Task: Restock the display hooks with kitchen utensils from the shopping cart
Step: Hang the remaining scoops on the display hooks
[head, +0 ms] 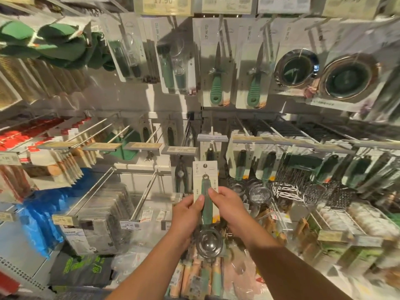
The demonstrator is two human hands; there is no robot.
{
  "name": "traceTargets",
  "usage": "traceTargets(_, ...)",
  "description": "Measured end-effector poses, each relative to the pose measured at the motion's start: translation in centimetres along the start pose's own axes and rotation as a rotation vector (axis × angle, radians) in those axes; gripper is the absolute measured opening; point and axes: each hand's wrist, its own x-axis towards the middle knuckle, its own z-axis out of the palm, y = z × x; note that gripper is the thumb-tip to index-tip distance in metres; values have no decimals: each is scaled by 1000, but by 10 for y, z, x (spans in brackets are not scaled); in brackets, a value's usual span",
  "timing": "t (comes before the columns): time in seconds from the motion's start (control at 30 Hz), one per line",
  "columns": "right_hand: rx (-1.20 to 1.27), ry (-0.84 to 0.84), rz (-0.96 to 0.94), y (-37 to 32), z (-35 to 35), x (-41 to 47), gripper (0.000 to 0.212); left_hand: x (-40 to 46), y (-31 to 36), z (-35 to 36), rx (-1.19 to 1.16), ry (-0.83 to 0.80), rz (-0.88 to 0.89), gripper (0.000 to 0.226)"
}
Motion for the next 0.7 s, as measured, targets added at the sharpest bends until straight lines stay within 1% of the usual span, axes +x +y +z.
traceTargets(0.07,8,22,-7,-3,-5,-4,33,1,0,4,13,-23,2,17)
traceTargets(0.1,21,29,-11,-4,-8,-4,24,1,1,5,-2,-24,-3,16)
traceTargets(0.17,41,59,-34,-9,-11,-5,19,1,3,7,-44,-7,-28,14)
traceTargets(0.27,45,74,-64,-19,-14,-6,16,3,3,7,-34,12,-45,25)
traceTargets(0.37,31,107,-86,-32,-13,-5,11,1,7,6,-52,9,-44,19)
traceTargets(0.4,28,102,-91,-33,-13,-1,14,1,8,5,-54,9,-41,19)
traceTargets(0.5,-4,165,-85,-38,-6,7,46,4,7,1,-48,12,-30,22)
traceTargets(0.6,14,196,-45,-38,2,21,55,6,8,-3,-64,26,-33,23)
traceTargets(0.7,-22,230,-23,-48,8,31,52,7,10,-5,-64,37,-38,27)
